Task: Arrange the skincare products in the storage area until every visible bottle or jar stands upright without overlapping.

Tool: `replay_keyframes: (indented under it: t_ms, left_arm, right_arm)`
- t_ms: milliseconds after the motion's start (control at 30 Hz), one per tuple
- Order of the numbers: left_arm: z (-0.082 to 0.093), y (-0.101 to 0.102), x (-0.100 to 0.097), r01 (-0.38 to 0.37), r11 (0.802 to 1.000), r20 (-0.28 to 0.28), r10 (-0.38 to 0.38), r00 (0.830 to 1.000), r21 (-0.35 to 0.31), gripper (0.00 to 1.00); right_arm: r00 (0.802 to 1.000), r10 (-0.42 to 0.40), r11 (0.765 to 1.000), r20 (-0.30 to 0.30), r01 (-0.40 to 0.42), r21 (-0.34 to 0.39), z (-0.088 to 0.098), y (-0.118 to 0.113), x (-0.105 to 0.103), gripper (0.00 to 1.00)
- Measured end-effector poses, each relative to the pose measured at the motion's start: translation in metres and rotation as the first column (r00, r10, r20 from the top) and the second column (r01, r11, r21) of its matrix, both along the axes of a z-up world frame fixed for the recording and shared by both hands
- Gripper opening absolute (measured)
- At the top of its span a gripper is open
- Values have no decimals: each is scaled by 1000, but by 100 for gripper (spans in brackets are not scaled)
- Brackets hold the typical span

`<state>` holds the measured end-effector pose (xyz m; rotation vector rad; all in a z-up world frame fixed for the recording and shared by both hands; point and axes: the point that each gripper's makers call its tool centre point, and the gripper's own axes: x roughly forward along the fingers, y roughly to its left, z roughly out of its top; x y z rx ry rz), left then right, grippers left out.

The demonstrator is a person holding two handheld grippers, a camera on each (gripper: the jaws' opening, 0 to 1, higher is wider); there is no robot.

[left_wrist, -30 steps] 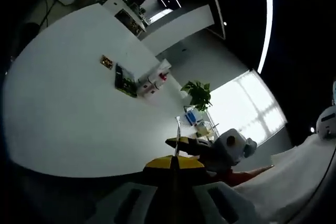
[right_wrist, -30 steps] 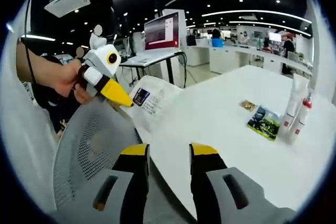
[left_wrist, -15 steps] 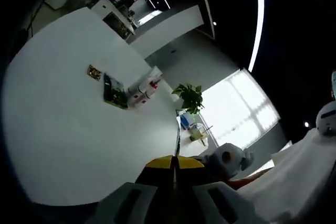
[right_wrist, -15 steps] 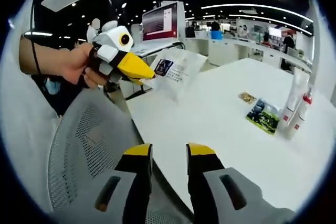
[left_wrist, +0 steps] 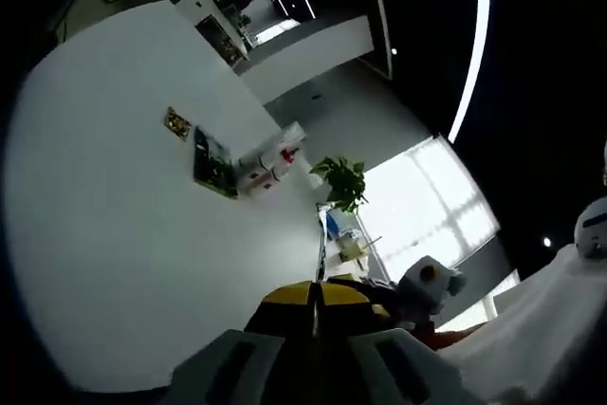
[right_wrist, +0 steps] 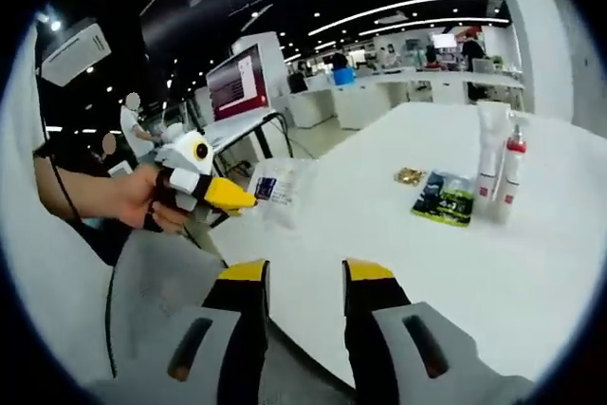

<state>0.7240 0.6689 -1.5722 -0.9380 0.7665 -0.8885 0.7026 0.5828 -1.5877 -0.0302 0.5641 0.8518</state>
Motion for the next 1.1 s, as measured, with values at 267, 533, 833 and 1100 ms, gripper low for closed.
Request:
replay_keyframes:
  t_ms: [267, 533, 833, 1100]
  left_arm:
    - [0, 6, 37, -33, 999, -22, 33, 999, -5, 1]
    - [-7, 9, 56, -42, 999, -55, 41, 998, -13, 1]
    - [-17, 6, 76, -61, 998, -108, 56, 993, -35, 1]
    - [-21, 4, 88, -67, 997, -129, 60, 990, -48, 1]
  right_arm:
    - [997, 54, 980, 56, -42, -196, -30, 3, -3, 28]
    - [995, 90, 964, 53, -74, -255, -41, 2, -7, 28]
    - [995, 86, 958, 50, -69, -280, -46, -2, -5, 28]
    - [997, 76, 953, 35, -62, -297, -51, -5, -3, 27]
